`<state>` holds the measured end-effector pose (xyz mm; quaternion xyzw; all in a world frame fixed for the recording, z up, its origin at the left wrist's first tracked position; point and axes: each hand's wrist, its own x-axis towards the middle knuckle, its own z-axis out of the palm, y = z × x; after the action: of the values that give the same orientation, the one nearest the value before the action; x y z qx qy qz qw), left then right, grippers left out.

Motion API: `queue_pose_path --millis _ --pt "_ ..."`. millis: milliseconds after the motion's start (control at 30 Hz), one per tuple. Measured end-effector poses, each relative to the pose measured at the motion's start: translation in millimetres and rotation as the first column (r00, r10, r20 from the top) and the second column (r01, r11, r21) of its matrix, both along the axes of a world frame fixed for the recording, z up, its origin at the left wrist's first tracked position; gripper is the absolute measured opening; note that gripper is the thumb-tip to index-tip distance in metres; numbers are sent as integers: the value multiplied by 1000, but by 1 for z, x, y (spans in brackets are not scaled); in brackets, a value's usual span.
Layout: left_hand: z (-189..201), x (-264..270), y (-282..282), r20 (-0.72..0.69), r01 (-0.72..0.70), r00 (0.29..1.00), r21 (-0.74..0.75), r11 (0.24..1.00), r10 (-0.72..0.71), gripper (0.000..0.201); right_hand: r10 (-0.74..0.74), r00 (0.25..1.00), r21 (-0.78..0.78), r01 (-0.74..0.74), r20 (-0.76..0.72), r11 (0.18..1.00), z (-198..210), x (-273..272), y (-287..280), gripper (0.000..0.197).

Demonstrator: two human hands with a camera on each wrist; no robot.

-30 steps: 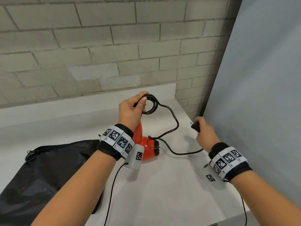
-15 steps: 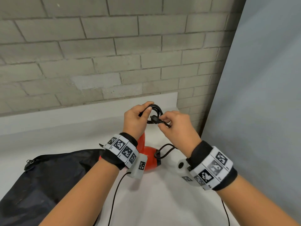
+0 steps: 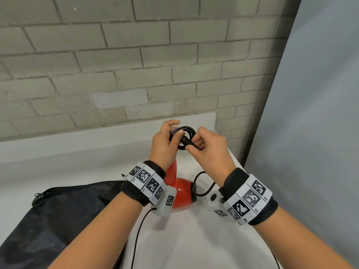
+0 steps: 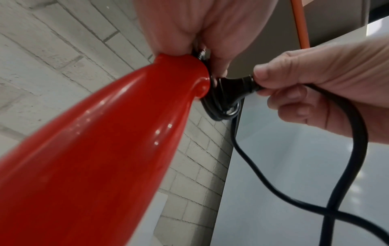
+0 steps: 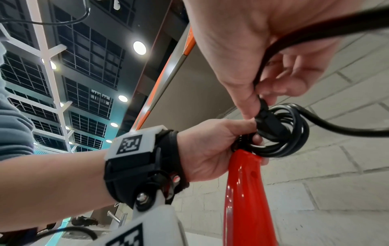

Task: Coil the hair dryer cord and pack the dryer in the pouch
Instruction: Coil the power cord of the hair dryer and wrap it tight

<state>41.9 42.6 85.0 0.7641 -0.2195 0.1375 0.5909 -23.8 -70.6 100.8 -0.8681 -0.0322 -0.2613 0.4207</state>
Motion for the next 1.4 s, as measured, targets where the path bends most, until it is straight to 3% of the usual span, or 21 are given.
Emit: queue_pose_path --millis 233,333,433,567,667,833,900,1033,1067,1100,1200,1400 --pt "1 -1 5 -101 31 994 -172 985 -49 21 21 997 234 -38 71 972 -8 0 0 33" --pt "3 -5 3 -144 98 981 -227 969 -133 23 4 999 190 -14 50 982 -11 1 4 26" --pt "4 -11 0 -147 159 969 -234 959 -197 24 -119 992 136 111 52 985 -13 5 9 23" --pt "4 -9 3 -137 163 971 -216 963 -195 21 -241 962 149 222 127 964 -16 17 11 41" --pt "2 -8 3 -115 171 974 -203 964 -197 22 -162 985 244 142 64 959 -17 30 6 58" --pt "1 -5 6 -100 258 957 -132 957 -272 23 109 994 193 -113 33 975 -20 42 2 35" --pt "3 -2 8 -110 296 946 -85 951 -305 22 158 985 167 -144 -74 975 -17 42 -3 22" --pt "4 4 9 -159 301 936 -103 948 -315 24 284 916 59 -279 -282 958 -20 40 -27 12" --pt "4 6 10 -174 297 933 -125 947 -316 25 303 899 32 -309 -316 950 -21 39 -36 19" --pt "4 8 10 -192 299 927 -142 944 -323 26 313 884 6 -332 -348 943 -22 38 -45 27" --pt "5 6 9 -231 317 910 -148 937 -345 22 315 869 -22 -349 -382 937 -24 35 -70 27" --pt "9 3 7 -281 311 894 -175 934 -350 24 73 894 -192 -174 -442 966 -40 31 -100 24"
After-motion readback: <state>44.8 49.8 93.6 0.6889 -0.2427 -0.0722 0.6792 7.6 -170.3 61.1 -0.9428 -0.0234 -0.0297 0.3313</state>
